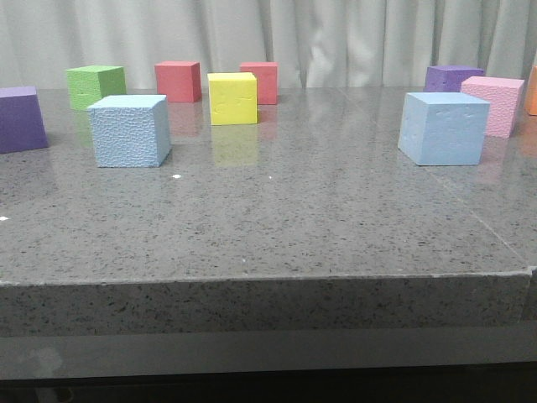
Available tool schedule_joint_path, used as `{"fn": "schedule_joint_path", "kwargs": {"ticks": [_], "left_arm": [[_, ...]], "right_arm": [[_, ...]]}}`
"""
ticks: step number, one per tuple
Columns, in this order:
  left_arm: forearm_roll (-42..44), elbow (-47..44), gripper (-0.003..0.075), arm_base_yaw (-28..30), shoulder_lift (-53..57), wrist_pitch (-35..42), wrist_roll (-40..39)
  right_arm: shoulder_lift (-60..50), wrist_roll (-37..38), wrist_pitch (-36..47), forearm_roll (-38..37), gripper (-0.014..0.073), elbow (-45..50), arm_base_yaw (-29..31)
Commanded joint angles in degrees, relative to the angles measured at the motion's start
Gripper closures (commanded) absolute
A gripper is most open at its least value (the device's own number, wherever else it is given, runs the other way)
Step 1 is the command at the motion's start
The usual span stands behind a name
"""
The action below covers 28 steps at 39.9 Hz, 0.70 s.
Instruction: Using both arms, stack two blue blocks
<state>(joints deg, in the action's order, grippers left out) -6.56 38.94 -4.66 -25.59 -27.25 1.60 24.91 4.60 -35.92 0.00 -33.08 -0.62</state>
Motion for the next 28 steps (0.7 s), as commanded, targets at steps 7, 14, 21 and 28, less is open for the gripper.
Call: {"fn": "schedule_joint_path", "kwargs": {"ticks": [7, 14, 21, 28], "left_arm": [[-0.2, 1.7, 0.0739, 0.2, -1.4, 3.9, -0.5], [-0.2, 1.7, 0.0738, 0.2, -1.4, 3.9, -0.5], [0.3, 1.7, 0.0576, 0.2, -1.4, 3.4, -0.5], [2.2, 1.7, 0.0222, 0.2, -1.4, 1.2, -0.5]], "right_arm": [[0.8, -0.1, 4.3, 0.0, 0.0660, -2.0, 0.1], [0.8, -0.1, 5.0, 0.0, 0.0639, -2.0, 0.2], [0.8, -0.2, 6.4, -1.4, 0.0242, -2.0, 0.2], [0.8, -0.2, 6.5, -1.3, -0.0018, -2.0, 0.2]]}}
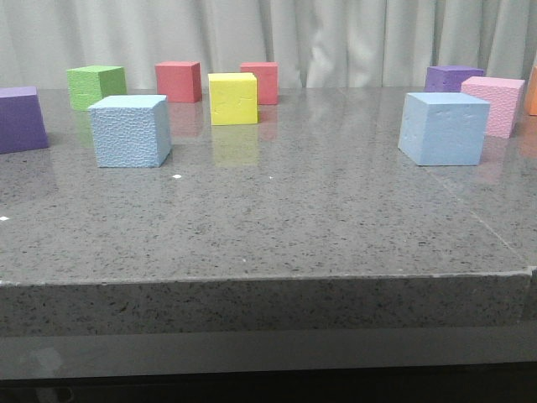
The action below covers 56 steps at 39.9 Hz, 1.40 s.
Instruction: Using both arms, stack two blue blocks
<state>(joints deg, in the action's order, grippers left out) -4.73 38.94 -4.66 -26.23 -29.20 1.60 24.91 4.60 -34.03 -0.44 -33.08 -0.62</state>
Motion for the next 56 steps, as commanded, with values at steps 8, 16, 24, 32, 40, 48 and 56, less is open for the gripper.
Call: {"fn": "schedule_joint_path", "kwargs": {"ticks": [8, 16, 24, 32, 40, 48, 56], "left_arm": [[0.4, 1.7, 0.0188, 0.2, -0.7, 3.1, -0.5], [0.4, 1.7, 0.0188, 0.2, -0.7, 3.1, -0.5], [0.4, 1.7, 0.0190, 0.2, -0.7, 3.1, -0.5], [0.4, 1.7, 0.0190, 0.2, -0.7, 3.1, -0.5], [0.4, 1.7, 0.0191, 0.2, -0.7, 3.1, -0.5], [0.4, 1.7, 0.0190, 0.2, -0.7, 3.1, -0.5], [0.4, 1.7, 0.0190, 0.2, -0.7, 3.1, -0.5]], "right_arm": [[0.8, -0.2, 4.6, -0.9, -0.0022, -2.0, 0.2], [0.8, -0.1, 5.0, 0.0, -0.0022, -1.9, 0.2], [2.3, -0.1, 3.8, 0.4, -0.0028, -3.7, 0.2], [11.8, -0.9, -7.4, 4.4, -0.0055, -13.6, 0.1], [23.2, -9.0, -15.5, 13.5, -0.0055, -24.0, 0.0], [34.0, -11.5, -20.4, 16.7, -0.0053, -32.8, -1.9], [43.9, -7.0, -23.7, 13.7, -0.0053, -41.3, -7.6]]}}
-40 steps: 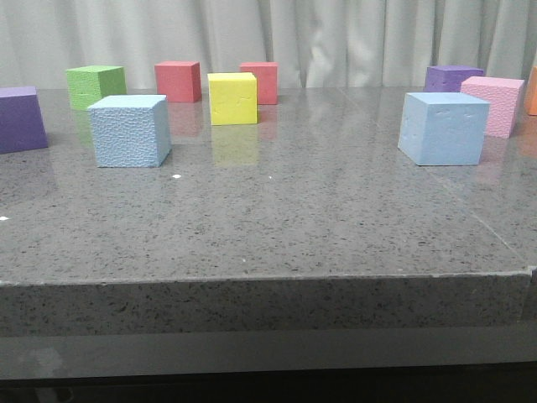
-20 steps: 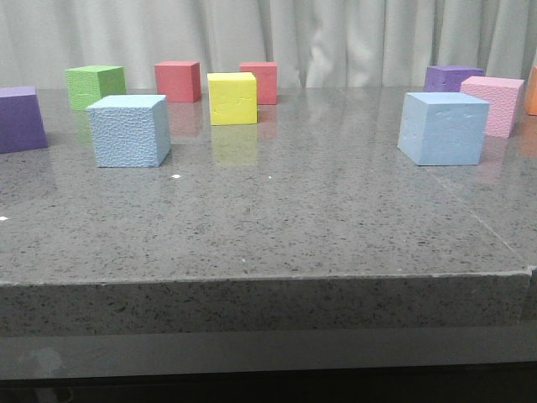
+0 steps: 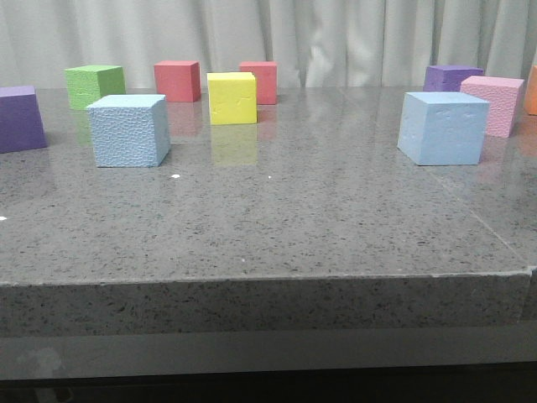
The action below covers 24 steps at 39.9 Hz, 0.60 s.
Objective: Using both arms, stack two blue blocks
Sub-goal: 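Lower the right gripper onto the light-blue cube near it and close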
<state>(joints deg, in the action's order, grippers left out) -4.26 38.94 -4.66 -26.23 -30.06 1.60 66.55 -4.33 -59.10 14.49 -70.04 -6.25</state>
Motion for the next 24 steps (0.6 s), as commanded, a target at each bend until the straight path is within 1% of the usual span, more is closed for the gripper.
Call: {"fn": "schedule_joint_path", "kwargs": {"ticks": [1, 7, 11, 18, 24], "left_arm": [[-0.1, 1.7, 0.0190, 0.2, -0.7, 4.0, -0.5], [-0.1, 1.7, 0.0191, 0.2, -0.7, 4.0, -0.5], [-0.1, 1.7, 0.0190, 0.2, -0.7, 4.0, -0.5], [-0.1, 1.7, 0.0190, 0.2, -0.7, 4.0, -0.5], [-0.1, 1.7, 0.0190, 0.2, -0.7, 4.0, -0.5]], "right_arm": [[3.5, 3.4, 1.3, -2.5, -0.0053, -5.2, -2.8], [10.0, 14.2, 0.3, -14.0, -0.0053, -10.7, -8.2], [14.0, 19.2, 0.1, -18.6, -0.0053, -13.5, -9.8], [20.5, 21.5, 1.8, -19.8, -0.0053, -17.2, -9.7], [24.6, 22.4, 4.6, -19.9, -0.0053, -17.8, -9.7]]}}
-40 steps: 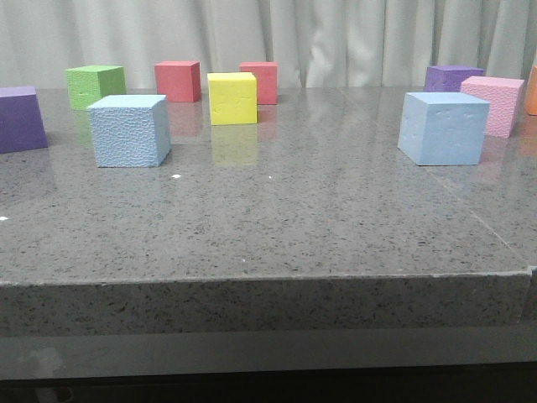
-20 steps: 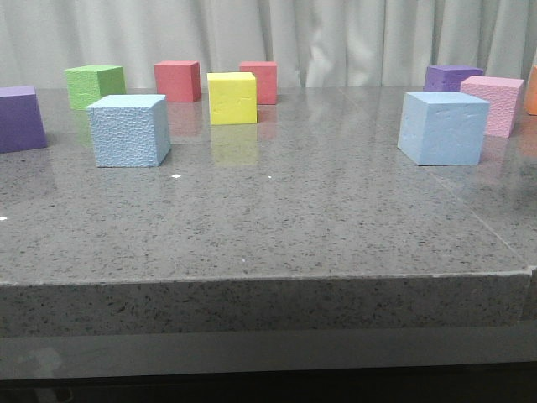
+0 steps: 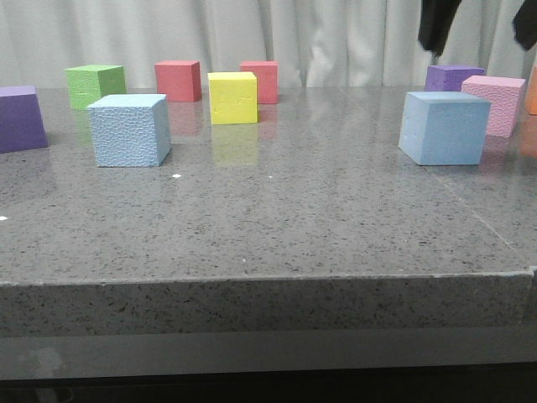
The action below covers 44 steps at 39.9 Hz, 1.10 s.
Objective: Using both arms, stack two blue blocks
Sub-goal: 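Lower the right gripper onto the light-blue cube near it and close, then lift the light-blue cube and carry it toward the table center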
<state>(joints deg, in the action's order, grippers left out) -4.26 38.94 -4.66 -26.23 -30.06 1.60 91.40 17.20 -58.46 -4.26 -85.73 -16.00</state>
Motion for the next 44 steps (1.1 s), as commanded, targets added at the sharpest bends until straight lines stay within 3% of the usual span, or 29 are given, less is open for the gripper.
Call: {"fn": "schedule_joint_path", "kwargs": {"ticks": [1, 13, 28, 37, 44], "left_arm": [[-0.1, 1.7, 0.0191, 0.2, -0.7, 4.0, -0.5], [-0.1, 1.7, 0.0190, 0.2, -0.7, 4.0, -0.5], [-0.1, 1.7, 0.0191, 0.2, -0.7, 4.0, -0.5], [-0.1, 1.7, 0.0191, 0.2, -0.7, 4.0, -0.5], [-0.1, 1.7, 0.0191, 0.2, -0.7, 4.0, -0.5]], "right_arm": [[0.2, 1.0, 4.6, -1.2, -0.0053, -2.1, 0.0], [6.0, 1.3, 9.6, -1.4, -0.0053, -2.1, 0.2], [9.3, 1.3, 9.6, -1.5, -0.0050, -2.1, 0.2], [9.1, 1.3, 9.5, -1.5, 0.0102, -2.1, 0.2], [7.7, 1.3, 9.1, -1.5, 0.0127, -2.1, 0.2]]}}
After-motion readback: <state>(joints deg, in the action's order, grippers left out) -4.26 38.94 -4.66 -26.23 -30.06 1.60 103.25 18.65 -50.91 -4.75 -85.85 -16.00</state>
